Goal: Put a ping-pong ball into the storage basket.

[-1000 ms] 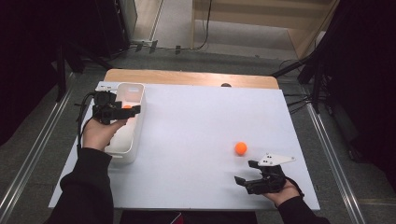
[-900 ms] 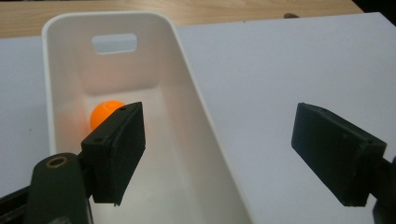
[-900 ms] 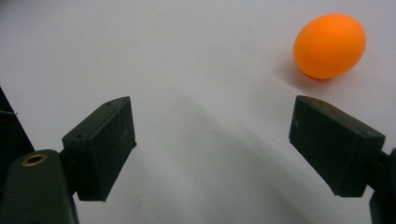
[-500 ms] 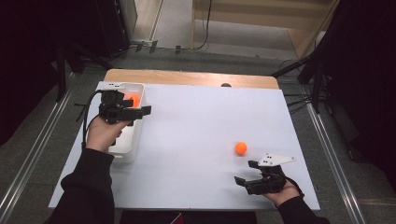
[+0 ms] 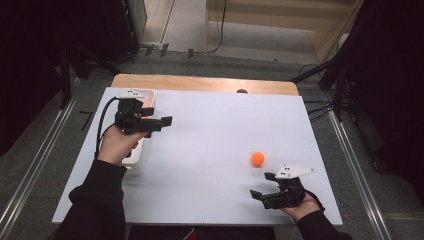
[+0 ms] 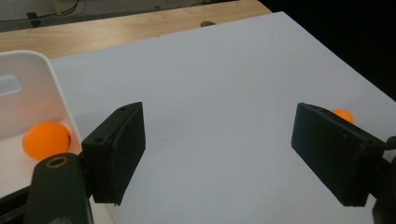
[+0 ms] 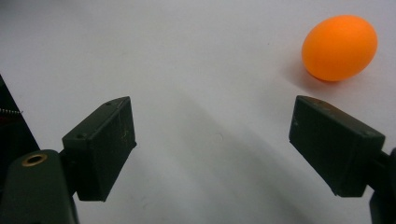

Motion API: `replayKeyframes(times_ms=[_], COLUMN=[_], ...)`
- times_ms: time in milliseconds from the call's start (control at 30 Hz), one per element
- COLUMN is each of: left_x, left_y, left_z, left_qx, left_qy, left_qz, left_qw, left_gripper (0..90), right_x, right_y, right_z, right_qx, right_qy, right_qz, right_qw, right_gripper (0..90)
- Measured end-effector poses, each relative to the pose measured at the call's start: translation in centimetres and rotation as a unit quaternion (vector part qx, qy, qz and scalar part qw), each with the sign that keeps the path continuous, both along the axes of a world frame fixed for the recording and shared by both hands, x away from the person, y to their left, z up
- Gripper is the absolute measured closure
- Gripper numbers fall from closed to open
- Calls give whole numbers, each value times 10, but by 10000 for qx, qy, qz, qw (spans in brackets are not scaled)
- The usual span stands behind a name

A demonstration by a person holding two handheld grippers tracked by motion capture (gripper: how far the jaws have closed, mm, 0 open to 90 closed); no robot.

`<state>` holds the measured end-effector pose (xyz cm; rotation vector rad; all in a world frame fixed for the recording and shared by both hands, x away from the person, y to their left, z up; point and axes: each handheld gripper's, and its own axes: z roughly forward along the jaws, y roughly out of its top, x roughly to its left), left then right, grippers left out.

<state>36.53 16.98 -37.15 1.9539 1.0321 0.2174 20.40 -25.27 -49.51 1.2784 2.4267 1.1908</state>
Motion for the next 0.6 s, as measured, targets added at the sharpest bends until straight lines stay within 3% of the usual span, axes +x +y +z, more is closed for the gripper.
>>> replayKeyframes(times_ms=[600], left_x=[-7], left_y=[-32], left_z=[-7], left_qx=[37], left_qy=[-60], left_qz=[-532], left_qw=[9986], left_gripper=[180], right_x=[-1], right_y=[-2], right_z=[0], right_qx=[17], right_qy=[-17], right_qz=[-24], right_qw=[10000], right_gripper=[129])
